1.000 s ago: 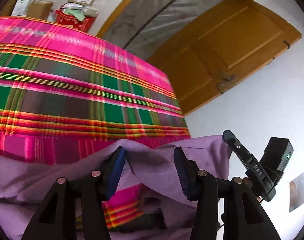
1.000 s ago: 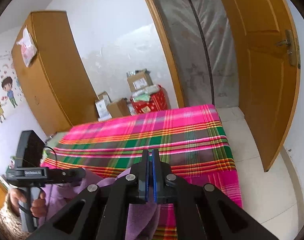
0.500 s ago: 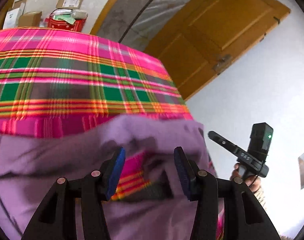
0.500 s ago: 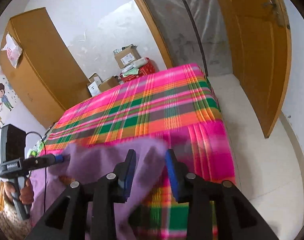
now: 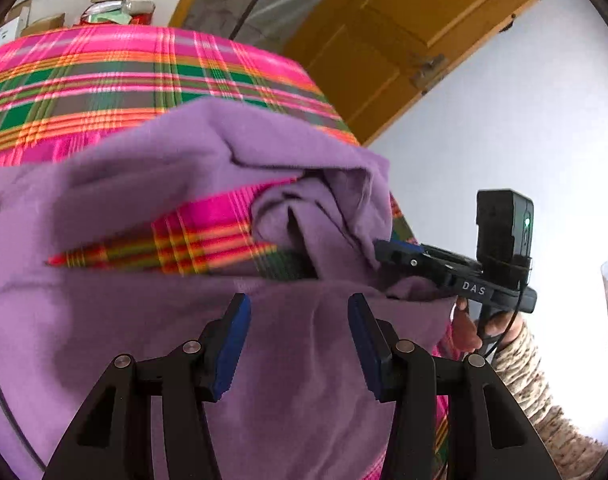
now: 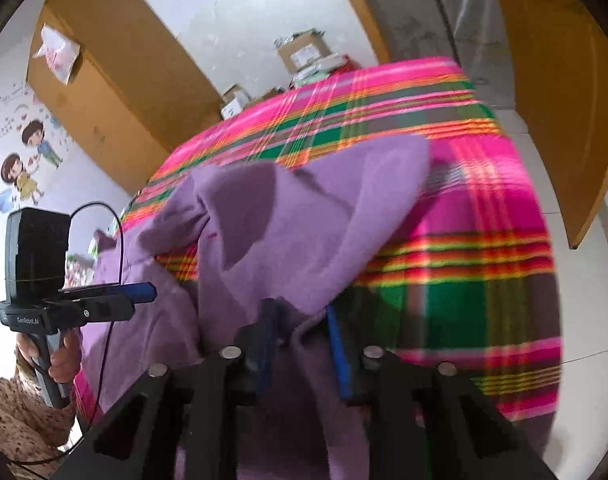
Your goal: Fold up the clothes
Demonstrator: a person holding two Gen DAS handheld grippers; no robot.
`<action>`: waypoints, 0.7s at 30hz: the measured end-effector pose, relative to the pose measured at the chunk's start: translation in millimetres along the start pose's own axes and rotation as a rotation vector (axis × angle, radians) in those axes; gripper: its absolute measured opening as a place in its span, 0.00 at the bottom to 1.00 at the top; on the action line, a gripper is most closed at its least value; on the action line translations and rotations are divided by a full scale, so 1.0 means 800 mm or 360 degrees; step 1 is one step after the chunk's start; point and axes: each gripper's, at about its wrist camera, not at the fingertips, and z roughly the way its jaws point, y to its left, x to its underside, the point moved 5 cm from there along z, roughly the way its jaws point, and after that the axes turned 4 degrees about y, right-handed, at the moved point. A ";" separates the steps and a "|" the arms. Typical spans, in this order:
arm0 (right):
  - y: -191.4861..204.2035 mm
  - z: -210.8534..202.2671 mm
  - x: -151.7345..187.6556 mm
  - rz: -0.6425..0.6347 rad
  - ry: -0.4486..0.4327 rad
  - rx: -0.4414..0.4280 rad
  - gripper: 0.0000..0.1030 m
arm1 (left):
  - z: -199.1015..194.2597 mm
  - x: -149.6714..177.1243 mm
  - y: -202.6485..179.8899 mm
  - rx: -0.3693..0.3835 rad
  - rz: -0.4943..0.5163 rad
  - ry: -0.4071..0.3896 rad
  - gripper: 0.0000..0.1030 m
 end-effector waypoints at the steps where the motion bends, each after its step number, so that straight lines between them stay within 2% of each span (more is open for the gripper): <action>1: 0.002 -0.001 0.003 -0.0006 -0.0006 0.0013 0.16 | 0.002 0.004 -0.002 -0.0002 0.0005 0.0011 0.50; 4: 0.007 -0.010 0.008 -0.0029 -0.0058 0.0057 0.11 | 0.008 0.016 -0.008 -0.0007 0.0024 0.0048 0.50; 8: 0.010 -0.031 0.014 -0.0033 -0.0130 0.0091 0.11 | 0.013 0.024 -0.008 -0.0004 0.0002 0.0060 0.50; 9: 0.006 -0.036 0.015 -0.0019 -0.0140 0.0089 0.15 | 0.013 0.025 -0.007 -0.0008 -0.0005 0.0058 0.50; 11: -0.002 -0.045 0.017 0.0010 -0.0161 0.0086 0.16 | 0.015 0.028 -0.006 -0.0014 -0.0014 0.0066 0.50; 12: -0.006 -0.046 0.020 0.0017 -0.0159 0.0105 0.21 | 0.016 0.029 -0.006 -0.0013 -0.0016 0.0068 0.50; 13: -0.010 -0.047 0.024 0.0022 -0.0151 0.0131 0.31 | 0.017 0.029 -0.006 -0.0012 -0.0017 0.0071 0.50; 15: -0.014 -0.039 0.026 0.0007 -0.0104 0.0147 0.39 | 0.020 0.031 -0.006 -0.0010 -0.0018 0.0076 0.50; 17: -0.017 -0.029 0.027 -0.0012 -0.0052 0.0157 0.39 | 0.022 0.031 -0.007 -0.0010 -0.0022 0.0081 0.50; 21: -0.009 -0.011 0.014 -0.0078 -0.0041 0.0144 0.38 | 0.022 0.034 -0.008 -0.0016 -0.0023 0.0073 0.50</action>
